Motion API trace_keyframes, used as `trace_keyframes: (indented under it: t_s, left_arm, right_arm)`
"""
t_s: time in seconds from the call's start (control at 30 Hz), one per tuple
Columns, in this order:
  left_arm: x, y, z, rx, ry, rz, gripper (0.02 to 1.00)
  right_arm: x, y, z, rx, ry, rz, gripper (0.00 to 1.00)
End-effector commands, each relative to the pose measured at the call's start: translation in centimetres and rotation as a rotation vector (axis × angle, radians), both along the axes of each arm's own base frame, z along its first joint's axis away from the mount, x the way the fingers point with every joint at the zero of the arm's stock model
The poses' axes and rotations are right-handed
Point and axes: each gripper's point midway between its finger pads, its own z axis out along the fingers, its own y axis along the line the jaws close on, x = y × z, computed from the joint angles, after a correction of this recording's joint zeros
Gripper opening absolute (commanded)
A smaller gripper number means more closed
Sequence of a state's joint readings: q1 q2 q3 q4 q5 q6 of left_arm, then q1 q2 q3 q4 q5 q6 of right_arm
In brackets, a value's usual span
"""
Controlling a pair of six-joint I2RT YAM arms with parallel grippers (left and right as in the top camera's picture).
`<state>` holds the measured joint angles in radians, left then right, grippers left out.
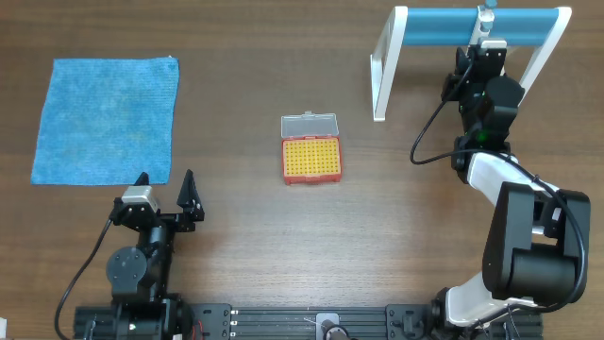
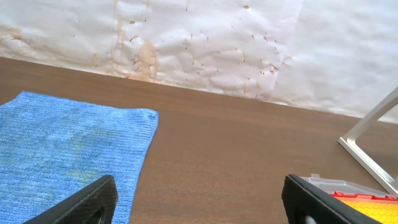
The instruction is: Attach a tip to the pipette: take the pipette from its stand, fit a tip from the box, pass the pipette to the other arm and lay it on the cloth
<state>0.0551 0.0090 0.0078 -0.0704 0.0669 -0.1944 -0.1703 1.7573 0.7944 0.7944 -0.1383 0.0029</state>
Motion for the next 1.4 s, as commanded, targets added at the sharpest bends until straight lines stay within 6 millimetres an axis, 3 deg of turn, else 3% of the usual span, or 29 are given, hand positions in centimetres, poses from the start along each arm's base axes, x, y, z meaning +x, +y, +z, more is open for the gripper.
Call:
trace_keyframes:
  t_s: [0.03, 0.1, 0.2, 0.4, 0.5, 0.57, 0.63, 0.7, 0.73, 0.8, 0.83, 0.87, 0.93, 1.0, 1.1, 1.17, 1.4]
  left_arm:
    - [0.0, 0.0, -0.2, 0.013, 0.004, 0.003, 0.855]
    - [0.0, 0.0, -0.2, 0.013, 0.004, 0.003, 0.855]
    - [0.0, 0.0, -0.2, 0.013, 0.004, 0.003, 0.855]
    - [0.0, 0.0, -0.2, 0.013, 0.004, 0.003, 0.855]
    - [0.0, 0.0, -0.2, 0.013, 0.004, 0.003, 0.855]
    - [0.0, 0.0, -0.2, 0.013, 0.004, 0.003, 0.855]
    - [0.0, 0.0, -0.2, 0.013, 0.004, 0.003, 0.855]
    - [0.0, 0.0, -0.2, 0.013, 0.004, 0.003, 0.858]
    - [0.0, 0.0, -0.2, 0.013, 0.004, 0.003, 0.855]
    - [0.0, 0.0, -0.2, 0.013, 0.004, 0.003, 0.855]
    - [0.0, 0.0, -0.2, 0.013, 0.004, 0.003, 0.855]
    - [0.0, 0.0, -0.2, 0.013, 0.004, 0.003, 0.855]
    - [0.0, 0.0, -0.2, 0.013, 0.004, 0.003, 0.855]
    - [0.0, 0.0, -0.2, 0.013, 0.004, 0.003, 0.855]
    - [0.0, 0.0, -0.2, 0.013, 0.004, 0.003, 0.855]
    - [0.0, 0.0, -0.2, 0.013, 0.004, 0.003, 0.855]
    - [0.0, 0.0, -0.2, 0.013, 0.004, 0.003, 0.855]
  right_arm:
    - [0.6, 0.0, 0.5, 0.003, -0.014, 0.009, 0.08]
    - [0.5, 0.4, 0.8, 0.002, -0.021, 0.017, 0.08]
    - [0.1, 0.9, 3.3, -0.006, -0.07, 0.027, 0.08]
    - [-2.7, 1.4, 6.0, -0.009, -0.084, 0.028, 0.08]
    - [-4.2, 3.0, 10.1, -0.022, -0.176, 0.058, 0.082]
    - [-6.2, 7.7, 11.8, -0.02, -0.25, 0.16, 0.08]
    - [-11.8, 16.7, 12.1, 0.004, -0.423, 0.414, 0.08]
    - [-16.7, 24.1, 9.5, 0.06, -0.416, 0.696, 0.08]
    - [-17.9, 26.5, 8.2, 0.094, -0.376, 0.766, 0.082]
    - [-19.4, 29.8, 7.6, 0.119, -0.411, 0.855, 0.084]
    - [-19.6, 31.5, 6.0, 0.139, -0.389, 0.896, 0.08]
    - [-18.6, 32.6, 3.0, 0.183, -0.283, 0.906, 0.08]
    - [-16.7, 33.9, 1.1, 0.218, -0.226, 0.904, 0.08]
    - [-15.3, 34.5, 1.6, 0.22, -0.247, 0.899, 0.08]
    - [-14.4, 33.6, 1.1, 0.215, -0.24, 0.851, 0.08]
    - [-13.2, 32.5, -0.2, 0.208, -0.212, 0.794, 0.082]
    - [-12.8, 32.4, -2.1, 0.193, -0.17, 0.777, 0.08]
